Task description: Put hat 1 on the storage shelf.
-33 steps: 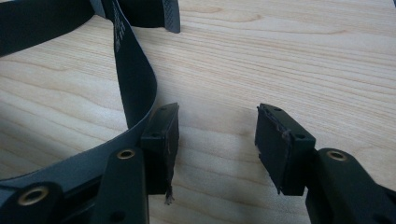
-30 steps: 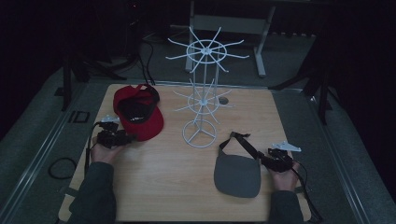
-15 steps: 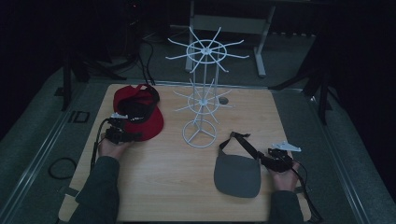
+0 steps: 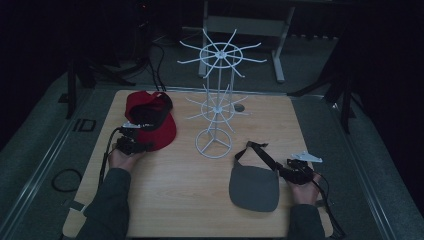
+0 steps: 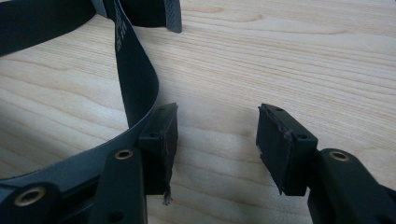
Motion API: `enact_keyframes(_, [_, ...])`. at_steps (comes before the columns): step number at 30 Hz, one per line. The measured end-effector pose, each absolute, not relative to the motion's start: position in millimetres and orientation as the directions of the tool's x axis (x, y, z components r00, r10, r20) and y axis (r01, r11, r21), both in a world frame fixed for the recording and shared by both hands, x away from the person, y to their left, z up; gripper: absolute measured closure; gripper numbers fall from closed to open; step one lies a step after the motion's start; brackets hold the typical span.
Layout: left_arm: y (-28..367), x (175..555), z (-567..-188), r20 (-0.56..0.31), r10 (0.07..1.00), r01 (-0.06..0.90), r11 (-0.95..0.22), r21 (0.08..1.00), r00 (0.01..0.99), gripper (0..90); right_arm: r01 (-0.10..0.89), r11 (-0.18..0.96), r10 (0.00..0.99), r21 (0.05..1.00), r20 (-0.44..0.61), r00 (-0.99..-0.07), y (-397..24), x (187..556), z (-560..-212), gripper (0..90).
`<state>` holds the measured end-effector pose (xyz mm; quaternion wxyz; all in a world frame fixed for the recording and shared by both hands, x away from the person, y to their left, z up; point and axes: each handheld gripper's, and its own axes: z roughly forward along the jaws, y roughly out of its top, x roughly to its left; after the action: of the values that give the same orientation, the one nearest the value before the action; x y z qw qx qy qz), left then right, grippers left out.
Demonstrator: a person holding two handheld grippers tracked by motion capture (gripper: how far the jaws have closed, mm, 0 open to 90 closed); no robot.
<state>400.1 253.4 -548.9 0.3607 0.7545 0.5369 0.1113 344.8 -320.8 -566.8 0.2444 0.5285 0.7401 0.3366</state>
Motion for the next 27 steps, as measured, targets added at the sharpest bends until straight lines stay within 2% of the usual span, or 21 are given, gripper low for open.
enact_keyframes(7, [255,390,-550,-0.245,0.871,0.700,-0.145,0.699,0.425,81.3,0.617,0.216,0.946,0.756,-0.006,-0.323,-321,345,-567,48.1])
enact_keyframes(9, [253,386,-549,-0.210,0.869,0.676,-0.176,0.716,0.448,85.3,0.617,0.215,0.946,0.757,-0.006,-0.323,-321,345,-567,48.0])
enact_keyframes(27, [249,377,-545,-0.152,0.884,0.613,-0.173,0.771,0.441,86.2,0.617,0.216,0.946,0.756,-0.006,-0.323,-321,345,-567,48.0])
